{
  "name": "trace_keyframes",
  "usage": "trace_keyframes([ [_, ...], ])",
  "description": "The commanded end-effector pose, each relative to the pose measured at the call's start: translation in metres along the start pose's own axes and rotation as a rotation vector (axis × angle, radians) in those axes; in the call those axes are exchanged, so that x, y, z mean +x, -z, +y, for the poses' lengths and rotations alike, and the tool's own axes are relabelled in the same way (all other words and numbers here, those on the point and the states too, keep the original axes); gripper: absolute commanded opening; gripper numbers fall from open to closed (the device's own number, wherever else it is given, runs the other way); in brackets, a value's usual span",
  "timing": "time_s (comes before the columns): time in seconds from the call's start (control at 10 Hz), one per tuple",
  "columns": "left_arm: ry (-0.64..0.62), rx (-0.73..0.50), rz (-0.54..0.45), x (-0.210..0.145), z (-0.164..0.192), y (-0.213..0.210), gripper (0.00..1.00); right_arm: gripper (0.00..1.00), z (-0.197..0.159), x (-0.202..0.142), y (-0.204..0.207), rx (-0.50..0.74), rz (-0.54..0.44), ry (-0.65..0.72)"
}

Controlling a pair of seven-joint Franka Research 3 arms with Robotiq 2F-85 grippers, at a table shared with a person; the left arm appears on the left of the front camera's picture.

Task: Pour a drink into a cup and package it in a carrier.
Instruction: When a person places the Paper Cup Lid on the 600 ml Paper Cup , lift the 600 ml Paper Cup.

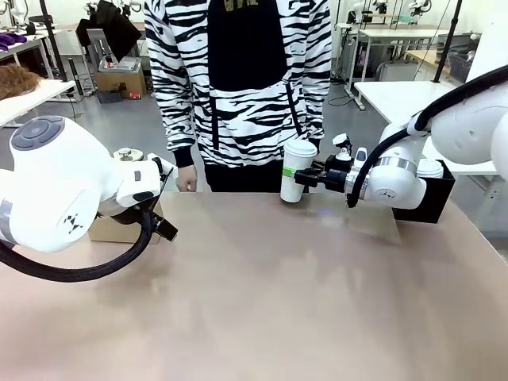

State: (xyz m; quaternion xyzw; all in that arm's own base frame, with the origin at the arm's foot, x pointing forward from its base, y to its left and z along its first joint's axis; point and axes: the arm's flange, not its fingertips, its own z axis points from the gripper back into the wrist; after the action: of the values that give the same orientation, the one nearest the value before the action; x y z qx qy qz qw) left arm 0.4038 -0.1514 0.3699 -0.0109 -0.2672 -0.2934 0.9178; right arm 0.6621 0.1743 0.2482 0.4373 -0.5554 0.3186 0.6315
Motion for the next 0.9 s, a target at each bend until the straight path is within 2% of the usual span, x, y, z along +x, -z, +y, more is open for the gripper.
trace_keyframes([
  [0.0, 0.000, -0.002, -0.002, 0.000, 0.000, 0.000, 1.00, 0.80, 0.001, 0.005, 0.003, -0.001, -0.004, 0.001],
  [0.6, 0.000, -0.002, -0.002, 0.000, 0.000, 0.000, 1.00, 0.80, 0.000, 0.000, 0.000, 0.000, 0.000, 0.000],
  [0.8, 0.000, -0.002, -0.002, 0.000, 0.000, 0.000, 1.00, 0.80, 0.023, 0.056, -0.002, -0.012, 0.028, -0.017],
])
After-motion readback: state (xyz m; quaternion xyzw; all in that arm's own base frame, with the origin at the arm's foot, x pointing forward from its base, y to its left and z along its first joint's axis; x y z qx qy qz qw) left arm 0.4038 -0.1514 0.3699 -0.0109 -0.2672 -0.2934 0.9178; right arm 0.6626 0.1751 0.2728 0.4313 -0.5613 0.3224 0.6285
